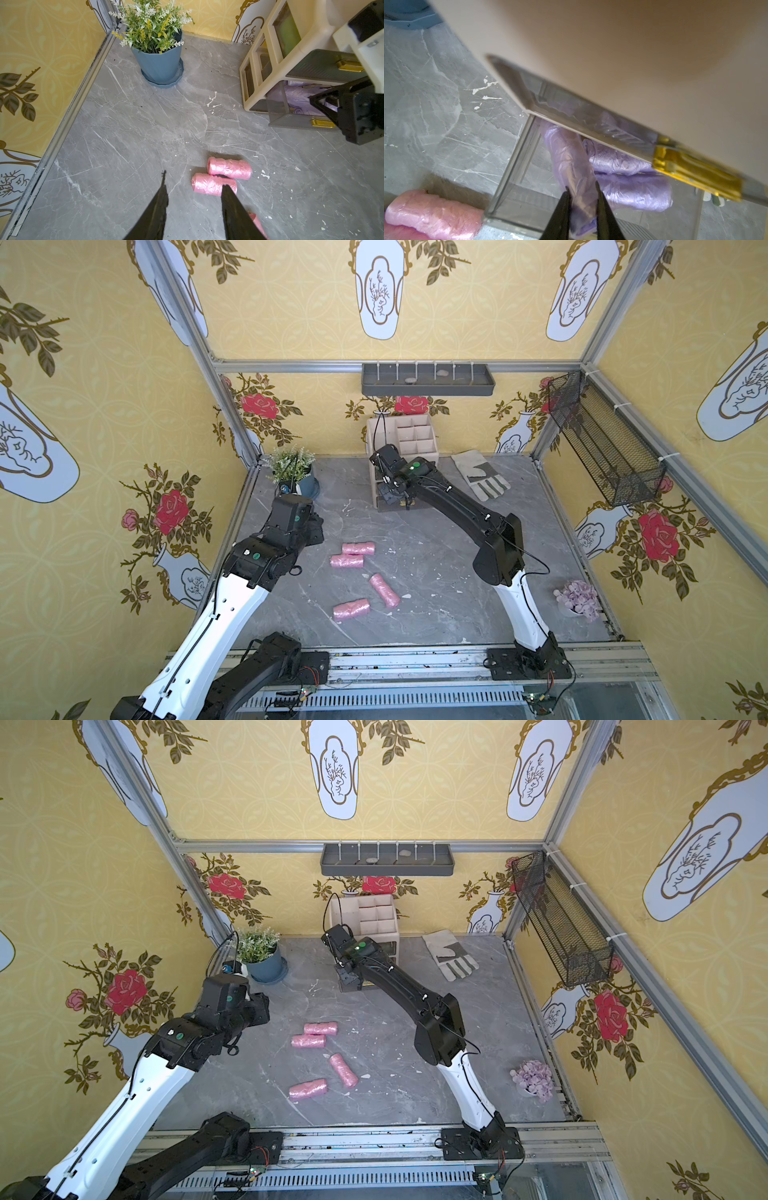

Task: Sort the rolls of trash bags by color and place them into the drawer
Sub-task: Place the roll of trash bags in the drawer, then close the drawer in the storage box.

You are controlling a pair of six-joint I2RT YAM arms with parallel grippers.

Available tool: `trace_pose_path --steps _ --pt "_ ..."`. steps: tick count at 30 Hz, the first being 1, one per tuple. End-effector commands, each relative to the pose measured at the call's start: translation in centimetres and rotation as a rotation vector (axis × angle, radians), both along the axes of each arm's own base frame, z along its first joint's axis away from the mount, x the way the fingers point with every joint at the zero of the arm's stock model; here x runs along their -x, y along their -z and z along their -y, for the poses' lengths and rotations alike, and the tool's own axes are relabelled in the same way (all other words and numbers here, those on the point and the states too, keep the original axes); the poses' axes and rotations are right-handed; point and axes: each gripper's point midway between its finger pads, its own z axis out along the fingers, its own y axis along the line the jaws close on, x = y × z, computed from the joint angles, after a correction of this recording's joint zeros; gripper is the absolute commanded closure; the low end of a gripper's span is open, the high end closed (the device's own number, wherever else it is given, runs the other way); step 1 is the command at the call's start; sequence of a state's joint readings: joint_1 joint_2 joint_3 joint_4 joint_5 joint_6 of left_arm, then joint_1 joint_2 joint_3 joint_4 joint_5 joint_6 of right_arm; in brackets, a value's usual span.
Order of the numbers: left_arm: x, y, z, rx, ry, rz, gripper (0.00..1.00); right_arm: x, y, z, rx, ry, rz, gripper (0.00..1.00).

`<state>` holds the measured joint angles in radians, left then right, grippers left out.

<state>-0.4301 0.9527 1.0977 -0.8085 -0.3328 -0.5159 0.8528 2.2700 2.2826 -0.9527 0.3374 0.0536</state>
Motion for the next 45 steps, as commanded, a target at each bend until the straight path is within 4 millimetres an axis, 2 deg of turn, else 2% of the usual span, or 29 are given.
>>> trace_pose_path --steps 1,14,17,20,23,25,26,27,31,34,38,42,44,45 --pt "0.0 0.1 -0.1 -0.006 -0.002 0.003 0.56 0.3 0.3 -0.7 -0.040 -0.002 -0.019 0.69" --pt "0.0 0.0 -0.1 0.000 -0.002 0.005 0.56 1.3 -0.9 -0.6 -0.096 -0.005 -0.028 0.55" --pt "0.0 0.0 0.0 0.002 -0.001 0.004 0.56 1.5 -2.5 -0.6 -0.120 0.000 0.008 0.54" --pt "-0.3 -0.4 0.2 0.004 0.007 0.001 0.56 2.3 -5.1 -0.3 -0.180 0.000 0.073 0.52" --pt "-1.1 -1.2 0.9 0.010 0.027 -0.001 0.55 3.5 -7.6 0.7 -0.304 0.027 0.121 0.46" --pt "-2.2 -2.5 1.7 0.014 0.048 0.010 0.55 4.5 -8.4 2.3 -0.449 0.071 0.104 0.40" --pt "-2.7 -3.0 2.1 0.016 0.061 0.015 0.55 5.0 -7.9 3.4 -0.515 0.107 0.065 0.35" --pt "-3.6 -3.7 2.6 0.014 0.073 0.018 0.55 5.2 -8.1 4.6 -0.614 0.147 0.035 0.34" --pt "-7.2 -6.4 5.2 0.035 0.130 0.034 0.54 5.7 -7.2 10.4 -0.926 0.363 -0.125 0.38" --pt "-10.1 -7.7 7.3 0.065 0.155 0.026 0.54 7.0 -7.0 12.8 -1.063 0.431 -0.133 0.44" --pt "-14.1 -7.8 9.8 0.089 0.173 -0.007 0.54 8.8 -6.2 15.1 -1.122 0.505 -0.098 0.46" --pt "-17.8 -7.1 12.1 0.069 0.179 -0.051 0.55 10.1 -5.8 16.6 -1.151 0.561 -0.076 0.46" --pt "-19.4 -6.5 13.2 0.046 0.182 -0.069 0.55 10.6 -5.8 17.3 -1.158 0.582 -0.064 0.45" --pt "-20.1 -5.3 13.6 0.019 0.174 -0.099 0.55 10.9 -5.8 17.5 -1.164 0.588 -0.060 0.45"
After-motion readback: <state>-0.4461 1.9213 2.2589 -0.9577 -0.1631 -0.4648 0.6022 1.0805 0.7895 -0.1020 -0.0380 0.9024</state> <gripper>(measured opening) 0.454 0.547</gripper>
